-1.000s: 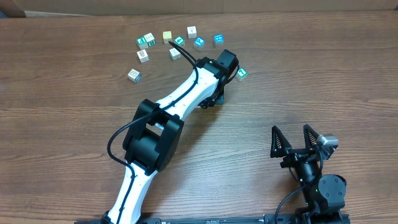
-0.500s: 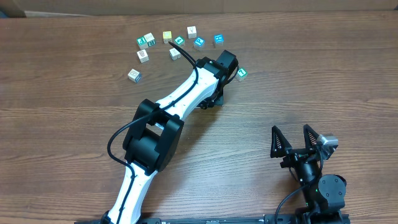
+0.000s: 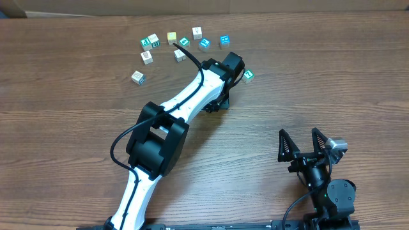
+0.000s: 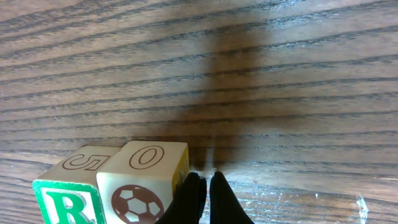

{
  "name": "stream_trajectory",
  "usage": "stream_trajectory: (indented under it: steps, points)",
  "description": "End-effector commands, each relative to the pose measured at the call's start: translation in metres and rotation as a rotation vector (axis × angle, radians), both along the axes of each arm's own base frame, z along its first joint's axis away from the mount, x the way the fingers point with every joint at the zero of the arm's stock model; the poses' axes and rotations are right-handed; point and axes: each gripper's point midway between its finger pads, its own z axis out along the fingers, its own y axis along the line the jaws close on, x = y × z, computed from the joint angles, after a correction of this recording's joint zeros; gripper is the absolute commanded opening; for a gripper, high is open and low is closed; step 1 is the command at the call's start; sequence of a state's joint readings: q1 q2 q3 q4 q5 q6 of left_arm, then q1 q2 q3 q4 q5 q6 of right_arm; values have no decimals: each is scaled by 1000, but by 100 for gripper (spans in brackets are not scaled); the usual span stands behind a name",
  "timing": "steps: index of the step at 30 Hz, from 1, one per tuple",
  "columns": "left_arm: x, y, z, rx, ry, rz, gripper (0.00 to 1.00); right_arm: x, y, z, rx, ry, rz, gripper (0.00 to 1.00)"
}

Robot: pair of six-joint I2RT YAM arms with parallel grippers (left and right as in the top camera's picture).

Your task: Form a horizontal line

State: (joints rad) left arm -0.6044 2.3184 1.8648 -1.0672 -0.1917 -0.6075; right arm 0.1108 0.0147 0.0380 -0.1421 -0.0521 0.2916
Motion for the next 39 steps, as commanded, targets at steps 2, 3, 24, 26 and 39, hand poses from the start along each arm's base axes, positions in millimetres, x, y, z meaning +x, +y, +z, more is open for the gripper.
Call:
stream_trajectory:
  steps: [2,3,24,26,39]
  points:
    - [-1,4,-5,19,2,23,4,0,-1,3,4,-14,-4,100]
    - [-1,4,-5,17,2,23,4,0,-1,3,4,-14,-4,100]
    - [88,14,151,-242,-226,16,13,0,-1,3,4,-14,-4,100]
    - [91,37,174,-246,-242,59,11,0,-1,3,4,-14,-4,100]
    - [31,71,172,-309,65,62,4,0,-1,3,4,-14,-4,100]
